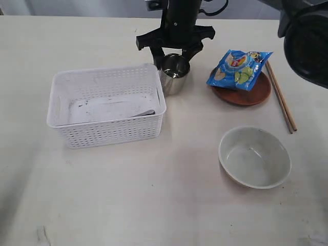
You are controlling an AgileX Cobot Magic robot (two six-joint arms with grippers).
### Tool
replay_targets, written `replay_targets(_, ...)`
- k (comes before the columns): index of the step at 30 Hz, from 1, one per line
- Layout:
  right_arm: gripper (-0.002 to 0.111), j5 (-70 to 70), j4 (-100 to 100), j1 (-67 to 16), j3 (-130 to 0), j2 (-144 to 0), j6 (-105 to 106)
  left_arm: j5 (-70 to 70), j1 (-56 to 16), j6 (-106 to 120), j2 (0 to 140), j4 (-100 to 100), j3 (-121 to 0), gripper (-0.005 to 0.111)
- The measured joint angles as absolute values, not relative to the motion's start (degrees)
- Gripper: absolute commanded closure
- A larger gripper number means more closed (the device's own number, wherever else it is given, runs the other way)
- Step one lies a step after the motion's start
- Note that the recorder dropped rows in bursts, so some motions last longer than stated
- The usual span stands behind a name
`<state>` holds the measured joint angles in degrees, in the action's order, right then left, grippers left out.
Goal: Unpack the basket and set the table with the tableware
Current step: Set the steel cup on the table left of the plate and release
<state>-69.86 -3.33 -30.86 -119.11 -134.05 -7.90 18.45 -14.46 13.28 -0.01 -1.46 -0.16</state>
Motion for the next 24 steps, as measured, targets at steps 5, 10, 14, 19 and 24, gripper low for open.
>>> replay_targets(5, 0.108, -70.0, 1.2, -31.0, -119.1, -133.8, -9.3, 18.4, -14.5, 13.3, 0.0, -1.5, -0.2, 0.107)
replay_targets(10, 0.108, -70.0, 3.6, -31.0, -119.1, -133.8, -10.2, 18.4, -14.5, 13.3, 0.0, -1.5, -0.2, 0.107)
replay_targets(14, 0.108, -70.0, 1.7, -31.0, -119.1, -133.8, -10.2, 18.4, -14.5, 13.3, 0.0, -1.5, -0.2, 0.107)
replay_targets(19, 0.108, -70.0, 1.2, -31.0, -119.0, -133.8, -10.2, 18.4, -14.5, 13.3, 0.0, -1.5, -0.2, 0.107)
replay_targets(24, 0.108, -70.0, 1.2, -31.0, -117.5, -133.8, -10.2, 18.4, -14.5, 13.3, 0.0, -1.5, -0.2, 0.107)
